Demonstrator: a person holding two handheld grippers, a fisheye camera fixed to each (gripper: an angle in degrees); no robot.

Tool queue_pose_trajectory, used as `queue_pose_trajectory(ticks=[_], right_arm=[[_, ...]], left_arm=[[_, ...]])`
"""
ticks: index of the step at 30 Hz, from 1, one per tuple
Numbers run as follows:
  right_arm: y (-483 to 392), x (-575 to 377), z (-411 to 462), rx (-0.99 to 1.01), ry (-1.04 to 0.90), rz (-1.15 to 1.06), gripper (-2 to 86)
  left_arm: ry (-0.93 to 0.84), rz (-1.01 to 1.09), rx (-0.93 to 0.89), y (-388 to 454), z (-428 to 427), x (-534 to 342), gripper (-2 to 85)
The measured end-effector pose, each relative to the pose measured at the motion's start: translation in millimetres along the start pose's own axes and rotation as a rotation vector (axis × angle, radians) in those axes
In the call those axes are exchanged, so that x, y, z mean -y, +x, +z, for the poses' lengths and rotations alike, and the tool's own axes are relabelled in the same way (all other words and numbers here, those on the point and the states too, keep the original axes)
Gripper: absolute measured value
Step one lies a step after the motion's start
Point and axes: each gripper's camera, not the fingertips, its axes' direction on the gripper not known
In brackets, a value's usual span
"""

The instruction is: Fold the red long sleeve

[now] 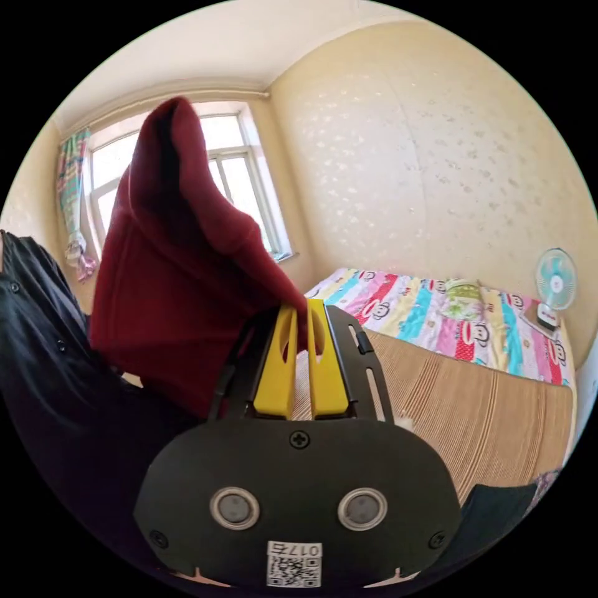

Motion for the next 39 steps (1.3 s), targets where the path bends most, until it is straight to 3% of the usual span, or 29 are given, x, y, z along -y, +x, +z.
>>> queue_pose_trajectory(ticks=[4,7,9,11,14,18,21,24,28,32,36,39], right_arm=[[-3,5,-36,-0.249,0.164,0.003,4.0],[-30,3,-55,-0.379,0.338,-0.04,3.8],[-45,-1,-60,-0.433,0.425,-0.048,3.7],[-55,-5,-50,-0.519,0.471,-0.045,3.6],[-57,-8,-6,-0.555,0.374,-0.072,3.3],[-73,-28,40,-0.64,0.371,-0.094,3.2],[-86,-21,91,-0.658,0.203,-0.223,2.7],[-109,-24,142,-0.733,0.085,-0.374,2.4],[-118,-26,183,-0.764,0.02,-0.385,2.3],[-111,-29,194,-0.676,-0.006,-0.352,2.5],[-93,-29,187,-0.654,-0.014,-0.314,3.3],[-73,-32,161,-0.491,0.023,-0.308,5.0]], left_arm=[[-0.045,-0.033,0.166,-46,-40,-17,2.2],[-0.086,-0.155,0.382,-96,-70,-42,4.0],[-0.232,-0.293,0.64,-144,-78,-65,5.0],[-0.265,-0.295,0.742,-168,-82,-82,5.1],[-0.259,-0.213,0.664,-192,-73,-107,5.1],[-0.519,-0.16,0.636,-235,-7,-149,7.4],[-0.681,-0.063,0.597,-248,47,-182,9.2],[-0.752,0.058,0.742,-255,78,-211,12.1],[-0.771,0.144,0.865,-266,89,-237,13.4],[-0.736,0.152,0.944,-284,73,-255,5.0],[-0.653,0.257,0.905,-262,38,-241,4.0],[-0.575,0.315,0.872,-239,13,-213,3.5]])
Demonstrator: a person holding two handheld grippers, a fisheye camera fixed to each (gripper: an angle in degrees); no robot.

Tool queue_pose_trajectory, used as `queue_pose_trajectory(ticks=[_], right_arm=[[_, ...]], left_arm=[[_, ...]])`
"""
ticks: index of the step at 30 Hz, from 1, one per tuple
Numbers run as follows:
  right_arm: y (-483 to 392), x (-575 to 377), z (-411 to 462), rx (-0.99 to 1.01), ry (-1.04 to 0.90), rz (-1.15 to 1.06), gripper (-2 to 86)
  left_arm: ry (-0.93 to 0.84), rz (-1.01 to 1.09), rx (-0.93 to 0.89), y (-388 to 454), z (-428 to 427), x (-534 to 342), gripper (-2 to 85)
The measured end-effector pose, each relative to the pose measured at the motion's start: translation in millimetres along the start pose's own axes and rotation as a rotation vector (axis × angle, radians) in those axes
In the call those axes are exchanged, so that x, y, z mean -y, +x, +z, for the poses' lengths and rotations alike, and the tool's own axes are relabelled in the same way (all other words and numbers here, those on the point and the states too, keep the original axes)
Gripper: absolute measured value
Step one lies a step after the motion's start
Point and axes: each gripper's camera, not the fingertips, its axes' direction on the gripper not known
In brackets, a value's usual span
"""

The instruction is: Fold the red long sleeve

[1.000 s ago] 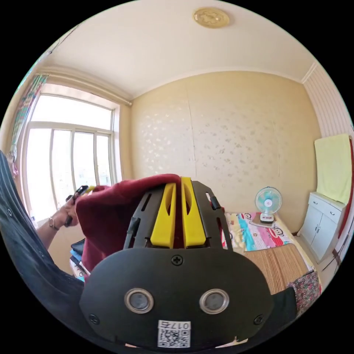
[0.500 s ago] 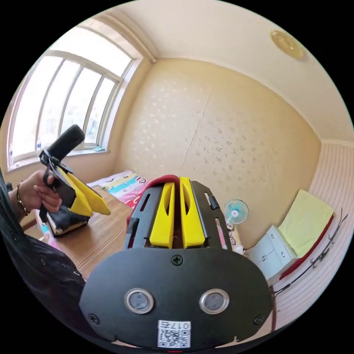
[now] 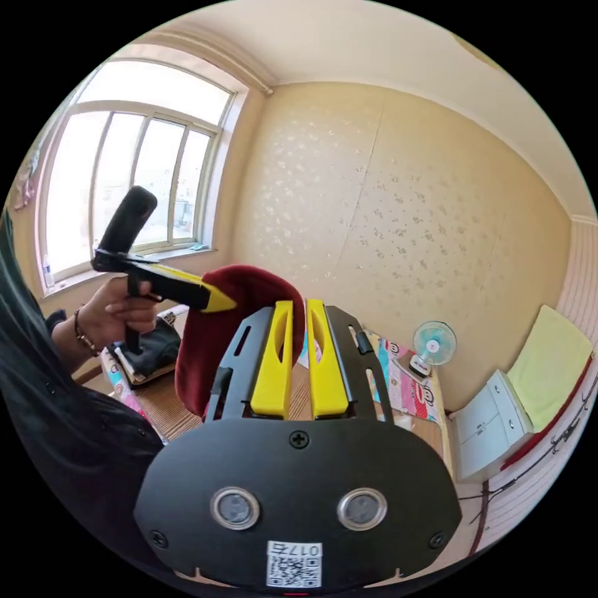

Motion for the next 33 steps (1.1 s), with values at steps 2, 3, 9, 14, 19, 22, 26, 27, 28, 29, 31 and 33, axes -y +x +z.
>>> queue_pose_trajectory(ticks=[2,3,9,14,19,22,26,27,28,29,31,33], right_arm=[[22,-11,-13,0.169,0.074,0.026,7.0],[28,-15,-16,0.217,0.101,0.045,7.1],[48,-79,-45,0.547,0.329,0.037,2.9],[13,-122,-49,0.435,0.232,-0.045,3.6],[21,-135,-38,0.495,0.218,0.125,9.0],[12,-118,-43,0.545,0.26,0.049,12.2],[3,-81,-35,0.421,0.124,0.014,11.6],[6,-78,-33,0.376,0.095,0.035,10.5],[14,-71,-30,0.3,0.036,0.071,7.8],[29,-64,-31,0.226,-0.003,0.117,4.6],[63,-55,-48,0.139,0.045,0.213,4.1],[109,-45,-72,0.054,0.115,0.335,4.0]], left_arm=[[0.067,-0.015,-0.045,-11,-23,6,3.2],[0.09,-0.018,-0.058,-15,-35,11,3.0],[0.225,0.066,-0.041,0,-100,36,2.5],[0.306,0.137,-0.034,19,-154,65,2.7],[0.331,0.202,-0.029,42,-194,99,2.6],[0.332,0.207,-0.023,52,-205,119,2.7],[0.307,0.181,-0.056,52,-216,148,3.0],[0.307,0.178,-0.056,51,-223,154,3.0],[0.308,0.178,-0.054,50,-228,157,3.0],[0.307,0.179,-0.047,46,-239,161,2.9],[0.311,0.16,-0.029,36,-258,167,2.9],[0.308,0.112,-0.027,12,-285,174,3.1]])
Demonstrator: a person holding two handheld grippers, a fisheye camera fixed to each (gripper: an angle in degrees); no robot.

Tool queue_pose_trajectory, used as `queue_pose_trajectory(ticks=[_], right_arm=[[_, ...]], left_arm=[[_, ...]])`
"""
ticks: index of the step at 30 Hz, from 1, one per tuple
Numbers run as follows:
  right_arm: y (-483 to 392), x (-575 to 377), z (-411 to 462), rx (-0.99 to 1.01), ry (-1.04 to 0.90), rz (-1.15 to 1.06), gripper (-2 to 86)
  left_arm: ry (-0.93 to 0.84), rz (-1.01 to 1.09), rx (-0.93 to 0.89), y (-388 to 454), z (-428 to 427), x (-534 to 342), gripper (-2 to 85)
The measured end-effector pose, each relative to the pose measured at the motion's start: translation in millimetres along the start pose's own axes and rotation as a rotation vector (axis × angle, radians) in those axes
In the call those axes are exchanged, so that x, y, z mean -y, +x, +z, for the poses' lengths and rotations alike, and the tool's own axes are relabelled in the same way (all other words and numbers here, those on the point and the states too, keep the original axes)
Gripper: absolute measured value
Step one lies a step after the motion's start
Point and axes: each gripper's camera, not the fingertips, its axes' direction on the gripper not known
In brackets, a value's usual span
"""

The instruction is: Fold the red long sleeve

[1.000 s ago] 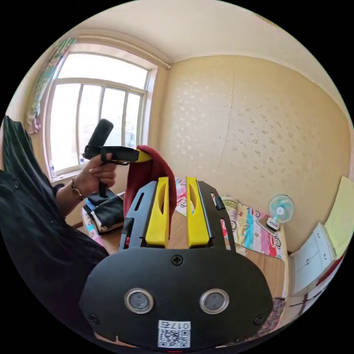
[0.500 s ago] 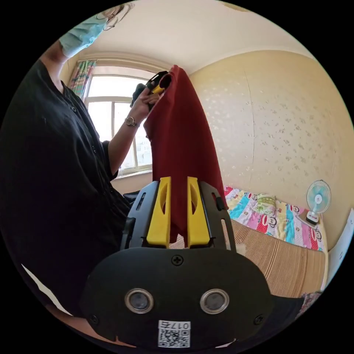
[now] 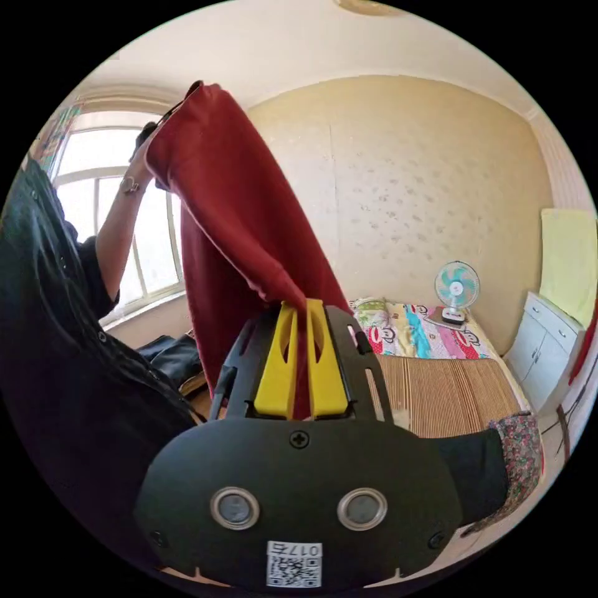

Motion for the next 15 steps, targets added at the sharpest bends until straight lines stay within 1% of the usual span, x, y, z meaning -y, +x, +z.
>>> queue_pose_trajectory(ticks=[2,3,5,8,10,11,14,15], right_arm=[[51,45,-33,-0.076,0.084,0.125,3.8],[62,56,-42,-0.096,0.11,0.154,3.8],[98,106,-78,-0.135,0.222,0.241,3.6],[117,168,-102,-0.128,0.274,0.241,3.6],[116,198,-114,-0.142,0.327,0.228,3.5],[116,215,-122,-0.15,0.359,0.223,3.5],[119,248,-139,-0.15,0.377,0.204,3.5],[119,254,-141,-0.142,0.371,0.197,3.5]], left_arm=[[-0.012,-0.039,0.0,-21,-18,9,3.2],[-0.033,-0.061,0.001,-36,-28,14,3.2],[-0.074,-0.083,-0.002,-57,-43,20,3.3],[-0.13,-0.108,-0.046,-91,-73,25,3.4],[-0.202,-0.124,-0.072,-111,-91,23,3.5],[-0.27,-0.144,-0.066,-124,-102,20,3.6],[-0.477,-0.197,-0.041,-150,-124,-3,3.6],[-0.554,-0.208,-0.1,-154,-127,-15,3.6]])
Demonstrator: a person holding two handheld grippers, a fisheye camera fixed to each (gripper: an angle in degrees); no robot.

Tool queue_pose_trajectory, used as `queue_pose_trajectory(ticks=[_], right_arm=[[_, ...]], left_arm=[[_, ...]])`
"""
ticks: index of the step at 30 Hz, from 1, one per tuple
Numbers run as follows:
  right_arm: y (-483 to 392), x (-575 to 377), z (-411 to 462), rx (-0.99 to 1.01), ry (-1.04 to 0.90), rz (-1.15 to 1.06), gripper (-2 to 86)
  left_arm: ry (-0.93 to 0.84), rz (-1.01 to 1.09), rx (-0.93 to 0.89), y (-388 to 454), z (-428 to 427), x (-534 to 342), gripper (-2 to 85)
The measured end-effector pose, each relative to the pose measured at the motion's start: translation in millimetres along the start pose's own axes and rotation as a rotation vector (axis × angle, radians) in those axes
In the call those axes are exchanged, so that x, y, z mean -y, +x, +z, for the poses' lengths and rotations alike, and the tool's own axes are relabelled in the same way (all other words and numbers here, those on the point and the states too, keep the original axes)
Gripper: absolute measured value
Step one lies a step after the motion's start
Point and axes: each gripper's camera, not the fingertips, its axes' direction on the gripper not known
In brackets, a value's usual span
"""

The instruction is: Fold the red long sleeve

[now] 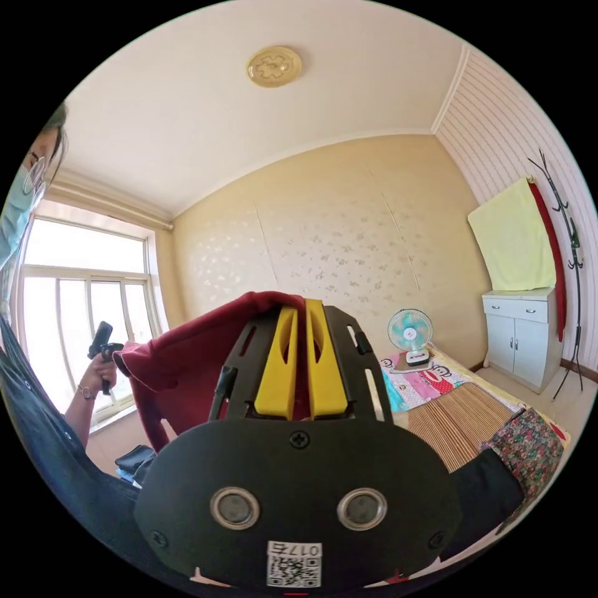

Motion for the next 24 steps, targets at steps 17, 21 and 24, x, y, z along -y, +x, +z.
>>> queue_pose_trajectory(ticks=[17,21,24], right_arm=[[41,186,106,0.097,-0.314,-0.353,2.0],[95,178,298,0.049,-0.628,-0.336,2.0],[171,137,508,0.029,-0.971,0.023,2.2]], left_arm=[[0.17,-0.185,-0.169,-153,-134,79,3.6],[0.025,-0.426,0.032,-327,-131,170,4.0],[0.152,-0.686,0.277,-472,-143,203,5.1]])
